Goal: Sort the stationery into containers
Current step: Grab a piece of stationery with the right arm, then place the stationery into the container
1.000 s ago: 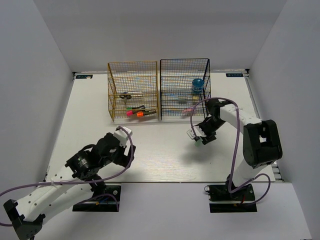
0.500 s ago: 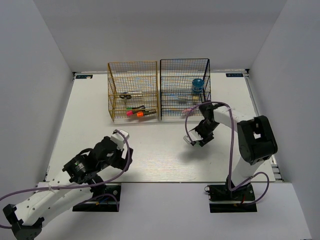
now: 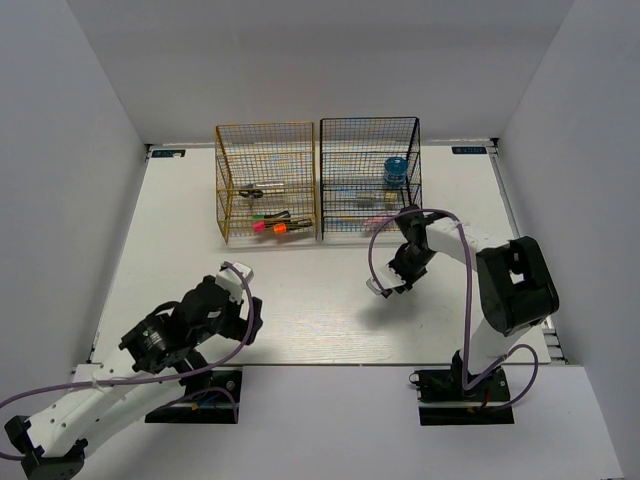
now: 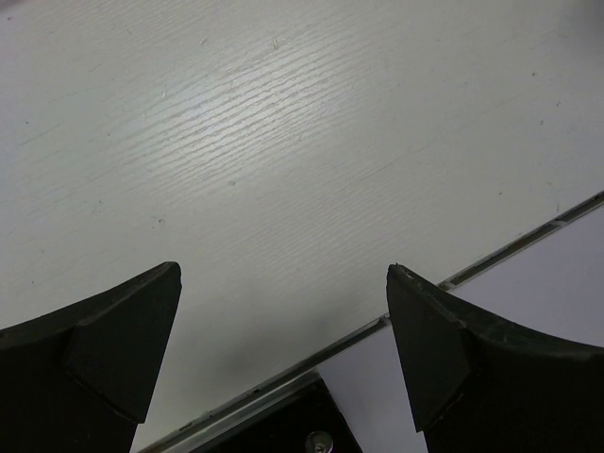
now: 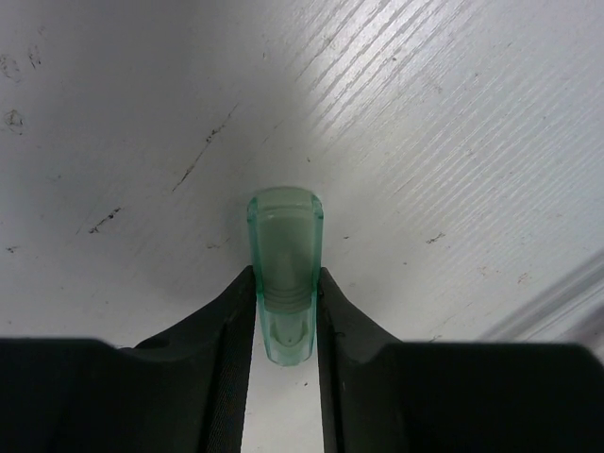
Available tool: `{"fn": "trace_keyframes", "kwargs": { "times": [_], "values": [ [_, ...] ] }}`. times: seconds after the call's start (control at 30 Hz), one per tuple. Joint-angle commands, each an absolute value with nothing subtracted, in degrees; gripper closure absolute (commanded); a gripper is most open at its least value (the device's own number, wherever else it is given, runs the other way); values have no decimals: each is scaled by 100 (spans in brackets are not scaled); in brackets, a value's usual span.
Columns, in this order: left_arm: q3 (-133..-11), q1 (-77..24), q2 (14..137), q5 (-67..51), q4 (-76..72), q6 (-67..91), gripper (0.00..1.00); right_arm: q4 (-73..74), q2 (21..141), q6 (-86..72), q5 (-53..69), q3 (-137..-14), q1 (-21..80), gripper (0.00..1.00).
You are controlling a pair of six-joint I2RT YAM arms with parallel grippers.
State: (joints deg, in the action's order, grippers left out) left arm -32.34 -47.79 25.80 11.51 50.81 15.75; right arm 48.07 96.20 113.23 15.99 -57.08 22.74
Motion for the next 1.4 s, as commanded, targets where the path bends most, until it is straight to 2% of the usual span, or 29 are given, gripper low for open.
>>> {"fn": "trace_keyframes", "kwargs": {
  "times": [0.0, 0.1, 0.23, 0.33, 0.47, 0.83, 0.9, 1.03, 1.17, 1.2, 1.23, 1.27, 1.3, 1.33, 1.37],
  "values": [
    [-3252, -4764, 2496, 1178, 5141, 1661, 0, 5254, 9572, 11262, 1766, -5817, 2320, 100],
    [-3252, -4764, 2461, 1178, 5159, 1661, 0, 5344, 9151, 10006, 2415, -6406, 2320, 100],
    [-3234, -4772, 2478, 1152, 5124, 1679, 0, 4679, 8658, 8934, 2558, -6749, 2338, 100],
    [-3269, -4764, 2461, 1125, 5080, 1687, 0, 3855, 8456, 7766, 2339, -6978, 2373, 100],
    [-3287, -4764, 2584, 1064, 5028, 1714, 0, 3085, 8569, 6630, 1119, -7347, 2434, 100],
    [-3305, -4764, 2680, 985, 4966, 1740, 0, 2162, 9184, 6724, -193, -7602, 2610, 100],
    [-3313, -4764, 2681, 1002, 4983, 1749, 0, 2153, 9255, 6767, -211, -7611, 2610, 76],
    [-3296, -4764, 2689, 976, 4966, 1740, 0, 2039, 9343, 6785, -325, -7611, 2619, 44],
    [-3340, -4764, 2742, 1002, 4896, 1740, 0, 2109, 9107, 6189, -62, -7769, 2610, 42],
    [-3383, -4764, 2786, 1002, 4878, 1714, 1, 2153, 9027, 6022, 252, -7787, 2636, 46],
    [-3410, -4764, 2856, 1028, 4878, 1696, 10, 2232, 8809, 5159, 351, -7848, 2602, 52],
    [-3515, -4764, 2891, 1020, 4878, 1653, 25, 2319, 8737, 4672, 613, -8005, 2575, 71],
    [-3559, -4764, 3005, 1028, 4826, 1565, 58, 2346, 8667, 4110, 450, -8120, 2532, 100],
    [-3620, -4755, 3145, 1168, 4825, 1556, 100, 2651, 8518, 2417, 170, -8313, 2549, 100],
    [-3682, -4764, 3294, 1178, 4825, 1556, 100, 3115, 8517, 2139, 184, -8523, 2505, 100]
  ]
}}
